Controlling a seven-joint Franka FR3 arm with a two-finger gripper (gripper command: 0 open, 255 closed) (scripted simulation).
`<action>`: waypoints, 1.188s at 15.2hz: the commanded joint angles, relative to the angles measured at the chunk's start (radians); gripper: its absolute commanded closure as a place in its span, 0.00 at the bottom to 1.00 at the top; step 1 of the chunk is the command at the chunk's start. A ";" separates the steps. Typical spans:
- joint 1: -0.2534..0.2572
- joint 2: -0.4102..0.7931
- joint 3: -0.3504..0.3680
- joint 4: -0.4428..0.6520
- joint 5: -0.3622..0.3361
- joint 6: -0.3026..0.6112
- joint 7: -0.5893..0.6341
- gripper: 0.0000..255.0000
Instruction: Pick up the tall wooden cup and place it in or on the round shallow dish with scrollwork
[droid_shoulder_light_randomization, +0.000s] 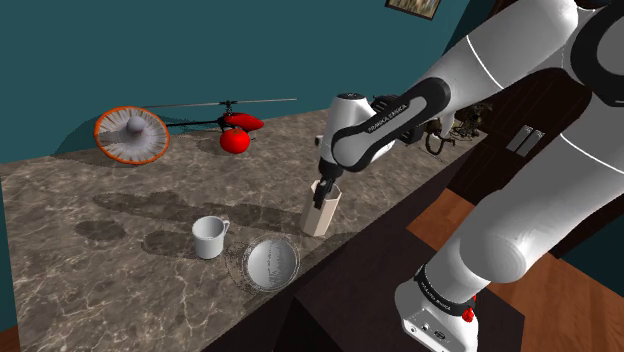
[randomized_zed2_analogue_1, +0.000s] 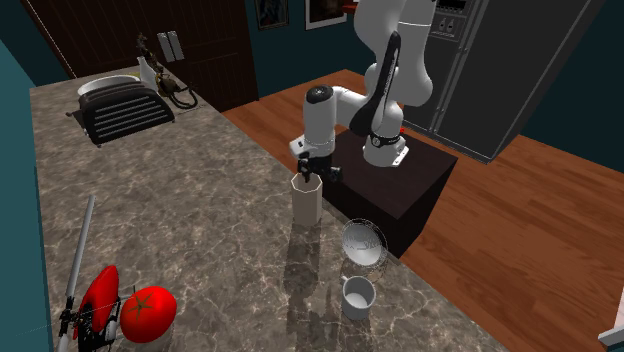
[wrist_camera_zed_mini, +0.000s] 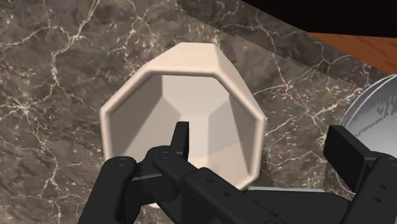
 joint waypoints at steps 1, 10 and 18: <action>0.000 0.028 0.001 -0.005 -0.004 0.034 0.004 0.00; -0.002 0.082 0.000 -0.011 -0.014 0.094 0.010 0.00; -0.002 0.082 0.000 -0.011 -0.014 0.094 0.011 1.00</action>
